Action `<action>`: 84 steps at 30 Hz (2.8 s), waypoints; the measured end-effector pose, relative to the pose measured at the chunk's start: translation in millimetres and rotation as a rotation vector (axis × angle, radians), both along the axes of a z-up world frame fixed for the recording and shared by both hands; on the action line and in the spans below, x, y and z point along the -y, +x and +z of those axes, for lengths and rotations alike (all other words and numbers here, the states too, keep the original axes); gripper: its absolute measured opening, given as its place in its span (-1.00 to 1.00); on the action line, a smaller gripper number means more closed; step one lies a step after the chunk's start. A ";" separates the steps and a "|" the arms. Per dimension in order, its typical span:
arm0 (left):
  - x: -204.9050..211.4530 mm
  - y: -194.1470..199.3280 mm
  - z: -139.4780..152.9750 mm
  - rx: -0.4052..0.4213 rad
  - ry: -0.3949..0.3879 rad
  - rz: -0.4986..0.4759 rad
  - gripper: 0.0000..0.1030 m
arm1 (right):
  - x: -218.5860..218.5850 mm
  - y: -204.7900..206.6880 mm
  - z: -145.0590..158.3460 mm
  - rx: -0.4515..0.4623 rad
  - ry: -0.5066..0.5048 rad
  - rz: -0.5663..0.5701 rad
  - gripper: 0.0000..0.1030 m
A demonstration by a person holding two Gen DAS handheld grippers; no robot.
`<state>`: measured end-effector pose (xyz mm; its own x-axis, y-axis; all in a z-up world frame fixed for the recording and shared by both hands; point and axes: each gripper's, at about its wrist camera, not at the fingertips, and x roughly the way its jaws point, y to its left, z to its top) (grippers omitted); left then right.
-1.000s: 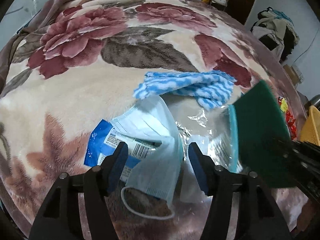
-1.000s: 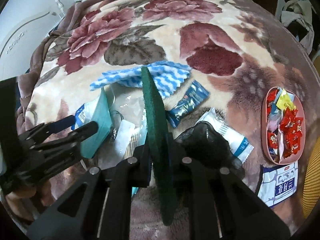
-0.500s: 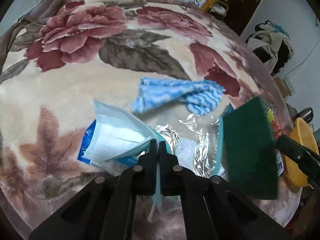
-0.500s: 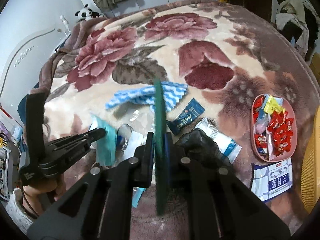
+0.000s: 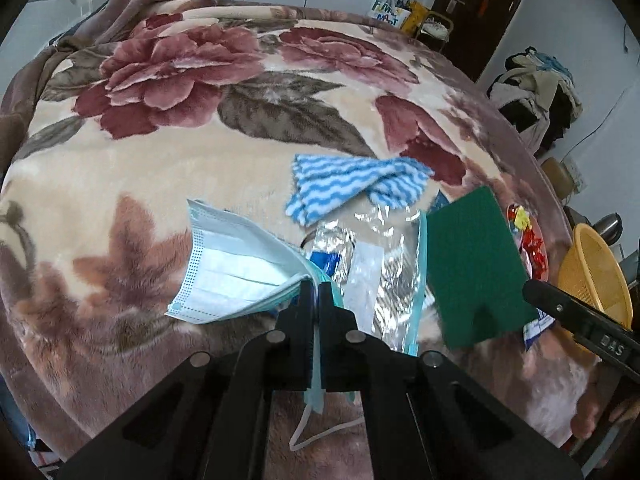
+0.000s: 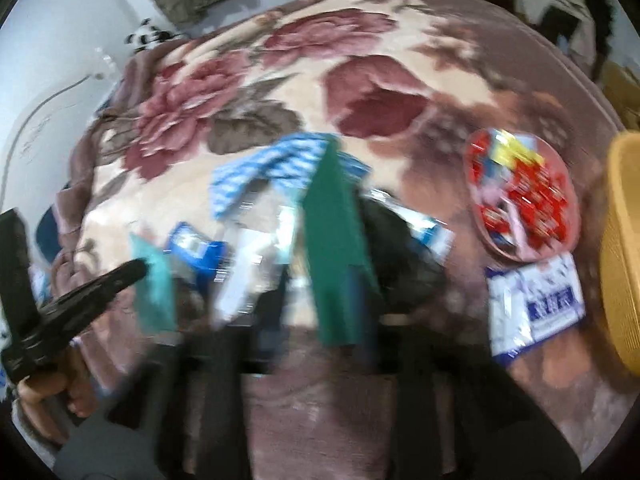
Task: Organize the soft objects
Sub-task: 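Lift the green pad and blue mask and carry both over the yellow basket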
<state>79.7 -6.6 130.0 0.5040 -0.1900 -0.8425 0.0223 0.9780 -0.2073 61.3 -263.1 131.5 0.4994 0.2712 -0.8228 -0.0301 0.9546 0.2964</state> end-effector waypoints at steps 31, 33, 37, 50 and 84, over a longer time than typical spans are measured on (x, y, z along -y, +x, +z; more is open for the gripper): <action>-2.6 -12.5 0.0 -0.001 0.003 -0.004 -1.00 | -34.7 5.7 7.7 0.069 -0.082 0.105 -0.86; 2.2 -15.9 6.0 0.010 0.004 -0.014 -1.00 | -30.9 0.9 16.9 0.084 -0.075 0.105 -0.86; 15.9 -23.4 19.7 0.034 0.007 -0.037 -1.00 | -24.7 -9.3 28.4 0.099 -0.070 0.098 -0.86; 62.2 -48.0 47.1 0.075 0.021 -0.108 -1.00 | 3.9 -48.7 39.8 0.083 -0.089 0.063 -0.86; 216.9 -57.9 104.4 0.145 0.014 -0.335 -1.00 | 138.2 -100.8 87.6 0.156 -0.061 -0.179 -0.85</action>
